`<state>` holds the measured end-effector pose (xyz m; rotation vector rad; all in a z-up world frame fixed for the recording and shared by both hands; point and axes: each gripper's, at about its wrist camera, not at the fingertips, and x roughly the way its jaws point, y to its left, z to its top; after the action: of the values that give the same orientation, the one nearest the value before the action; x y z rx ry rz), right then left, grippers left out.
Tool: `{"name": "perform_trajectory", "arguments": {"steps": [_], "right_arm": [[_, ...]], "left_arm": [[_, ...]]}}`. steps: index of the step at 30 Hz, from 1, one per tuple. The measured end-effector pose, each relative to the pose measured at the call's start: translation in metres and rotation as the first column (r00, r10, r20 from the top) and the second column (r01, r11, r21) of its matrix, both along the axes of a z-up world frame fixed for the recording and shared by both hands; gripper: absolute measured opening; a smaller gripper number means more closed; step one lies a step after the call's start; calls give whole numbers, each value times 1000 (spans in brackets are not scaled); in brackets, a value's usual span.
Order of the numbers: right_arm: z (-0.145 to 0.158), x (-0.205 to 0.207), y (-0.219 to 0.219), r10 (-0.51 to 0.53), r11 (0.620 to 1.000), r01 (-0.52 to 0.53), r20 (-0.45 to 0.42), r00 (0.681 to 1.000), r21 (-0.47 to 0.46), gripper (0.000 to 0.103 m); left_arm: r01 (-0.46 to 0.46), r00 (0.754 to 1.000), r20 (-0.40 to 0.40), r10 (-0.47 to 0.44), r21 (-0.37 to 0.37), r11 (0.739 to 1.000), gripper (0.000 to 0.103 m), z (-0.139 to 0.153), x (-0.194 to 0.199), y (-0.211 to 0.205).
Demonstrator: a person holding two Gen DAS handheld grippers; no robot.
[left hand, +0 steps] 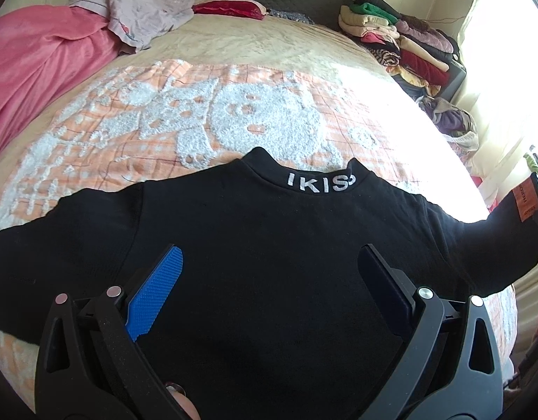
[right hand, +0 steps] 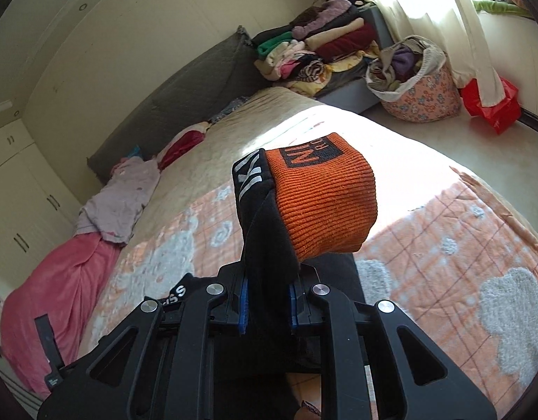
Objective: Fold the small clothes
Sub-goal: 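Lift the sleeve with the right gripper and carry it across the shirt back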
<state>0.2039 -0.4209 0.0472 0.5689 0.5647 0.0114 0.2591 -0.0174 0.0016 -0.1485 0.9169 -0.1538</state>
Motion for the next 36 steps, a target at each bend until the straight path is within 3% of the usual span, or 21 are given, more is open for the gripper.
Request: {"name": "perform_trajectory", "arguments": {"steps": [5, 12, 27, 32, 34, 36], "right_arm": [[8, 11, 42, 84, 996, -84, 11, 996, -3, 15], [9, 27, 104, 197, 980, -196, 6, 980, -37, 15], [-35, 59, 226, 353, 922, -362, -89, 931, -137, 15], [-54, 61, 252, 399, 900, -413, -117, 909, -141, 25], [-56, 60, 258, 422, 890, -436, -118, 899, -131, 41], [-56, 55, 261, 447, 877, -458, -102, 889, -143, 44]], "left_arm": [[-16, 1000, 4, 16, -12, 1000, 94, 4, -1, 11], [-45, 999, -24, 43, -90, 995, 94, 5, 1, 33], [-117, 990, -105, 93, -259, 959, 94, -6, 7, 80], [-121, 986, -144, 80, -309, 943, 94, -14, 10, 88], [-115, 985, -161, 62, -346, 931, 94, -18, 10, 90], [-110, 983, -178, 43, -384, 917, 94, -21, 11, 91]]}}
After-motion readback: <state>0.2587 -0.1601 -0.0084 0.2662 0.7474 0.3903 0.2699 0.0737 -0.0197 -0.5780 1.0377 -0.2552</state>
